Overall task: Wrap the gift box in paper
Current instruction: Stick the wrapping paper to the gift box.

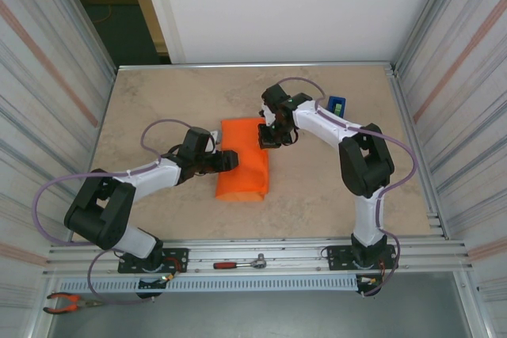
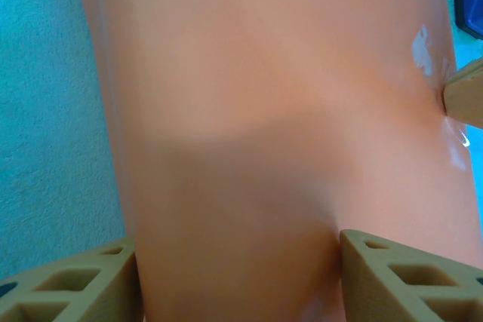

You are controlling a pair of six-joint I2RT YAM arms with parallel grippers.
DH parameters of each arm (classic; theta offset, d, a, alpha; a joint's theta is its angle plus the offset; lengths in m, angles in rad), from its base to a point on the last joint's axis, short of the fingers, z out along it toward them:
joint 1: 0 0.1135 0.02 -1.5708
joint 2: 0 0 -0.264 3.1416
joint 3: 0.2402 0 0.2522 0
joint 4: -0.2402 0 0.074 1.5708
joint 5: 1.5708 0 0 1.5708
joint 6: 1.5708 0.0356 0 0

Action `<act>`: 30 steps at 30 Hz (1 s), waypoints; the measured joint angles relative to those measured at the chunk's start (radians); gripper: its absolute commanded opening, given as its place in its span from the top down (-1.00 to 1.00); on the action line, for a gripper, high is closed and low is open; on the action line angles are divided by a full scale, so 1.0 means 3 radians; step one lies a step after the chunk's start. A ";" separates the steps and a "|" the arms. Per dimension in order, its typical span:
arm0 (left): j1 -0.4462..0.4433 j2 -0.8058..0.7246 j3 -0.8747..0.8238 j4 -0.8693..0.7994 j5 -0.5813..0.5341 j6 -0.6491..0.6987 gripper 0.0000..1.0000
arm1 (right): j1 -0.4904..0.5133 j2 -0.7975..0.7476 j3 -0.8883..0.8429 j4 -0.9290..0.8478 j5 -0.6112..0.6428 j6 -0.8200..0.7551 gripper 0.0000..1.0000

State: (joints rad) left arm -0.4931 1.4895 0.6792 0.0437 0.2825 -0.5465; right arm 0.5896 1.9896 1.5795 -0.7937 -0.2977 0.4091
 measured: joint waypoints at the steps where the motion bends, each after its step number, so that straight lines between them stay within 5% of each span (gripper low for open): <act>1: 0.0000 0.0000 0.0001 -0.0004 0.0000 0.0001 -0.22 | 0.0003 0.0000 0.0004 -0.0004 0.0013 0.0000 1.00; 30: -0.0001 0.0000 0.0013 -0.0028 -0.0001 0.0000 -0.22 | -0.0172 -0.0034 -0.0106 0.0140 -0.0436 0.0117 0.62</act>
State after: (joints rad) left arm -0.4934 1.4895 0.6830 0.0353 0.2821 -0.5465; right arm 0.5381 1.9793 1.5478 -0.7517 -0.4286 0.4442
